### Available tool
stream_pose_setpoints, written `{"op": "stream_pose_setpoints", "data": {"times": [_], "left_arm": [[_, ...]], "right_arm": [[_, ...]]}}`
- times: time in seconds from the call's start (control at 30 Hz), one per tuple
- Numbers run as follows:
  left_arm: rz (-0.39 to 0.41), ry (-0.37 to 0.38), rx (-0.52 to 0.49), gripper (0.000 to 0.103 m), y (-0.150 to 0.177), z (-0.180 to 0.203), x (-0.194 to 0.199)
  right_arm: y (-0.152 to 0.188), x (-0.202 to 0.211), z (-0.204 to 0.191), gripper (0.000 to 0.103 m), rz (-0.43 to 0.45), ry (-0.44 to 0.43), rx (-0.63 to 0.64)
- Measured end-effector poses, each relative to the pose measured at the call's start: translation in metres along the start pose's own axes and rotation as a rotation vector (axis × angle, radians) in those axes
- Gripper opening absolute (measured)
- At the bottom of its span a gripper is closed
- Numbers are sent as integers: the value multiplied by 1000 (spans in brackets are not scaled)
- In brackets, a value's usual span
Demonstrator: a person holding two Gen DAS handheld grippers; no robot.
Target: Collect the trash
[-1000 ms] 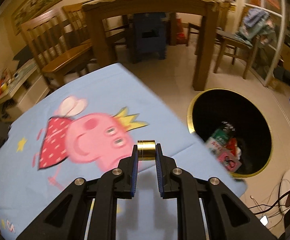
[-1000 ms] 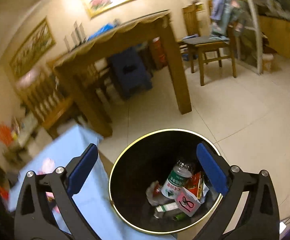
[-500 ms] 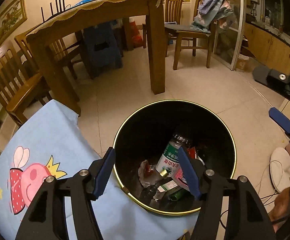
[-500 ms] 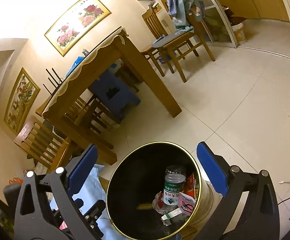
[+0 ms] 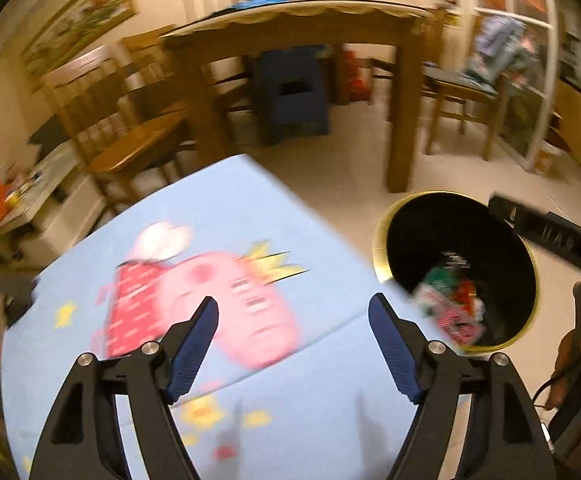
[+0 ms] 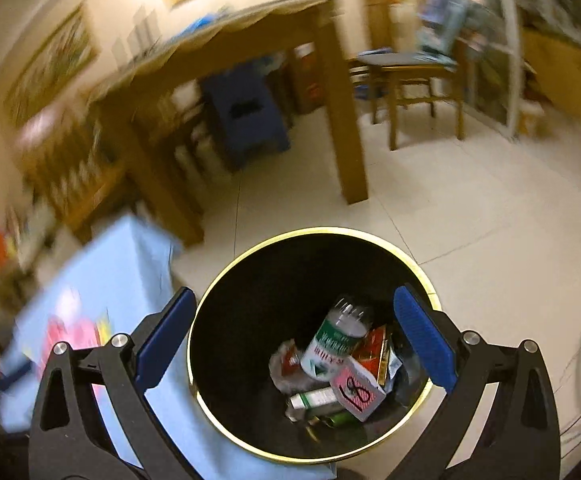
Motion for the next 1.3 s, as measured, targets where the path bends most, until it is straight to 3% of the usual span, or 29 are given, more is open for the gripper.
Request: {"op": "stream_pose_setpoints", "data": {"times": [0.17, 0.3, 0.4, 0.43, 0.6, 0.83, 0.93, 1.3], "left_arm": [[-1, -95, 125, 87, 32, -72, 32], [-1, -232, 186, 90, 65, -128, 53], [-15, -255, 262, 91, 90, -165, 72], [-10, -256, 285, 96, 97, -175, 81], [55, -287, 303, 96, 103, -196, 132], [204, -383, 314, 96, 84, -200, 218], [229, -372, 324, 96, 80, -199, 234], [232, -349, 315, 96, 80, -188, 237]], "right_arm": [[23, 13, -81, 98, 52, 16, 267], [48, 30, -137, 98, 133, 34, 469], [68, 42, -167, 98, 159, 45, 566], [75, 49, -174, 98, 141, 6, 556], [86, 104, -213, 98, 106, -198, 469], [39, 217, -236, 98, 201, -418, 356], [35, 246, -239, 98, 228, -475, 350], [60, 251, -236, 98, 205, -438, 381]]}}
Point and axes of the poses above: each gripper's, at about its wrist camera, not at the fingertips, and x roughly against the way its jaws point, z to its right, y to its underside, the point moved 4 cm from there along -x, roughly the way its jaws point, and after that the axes turned 14 degrees about y, right-handed, at the moved point
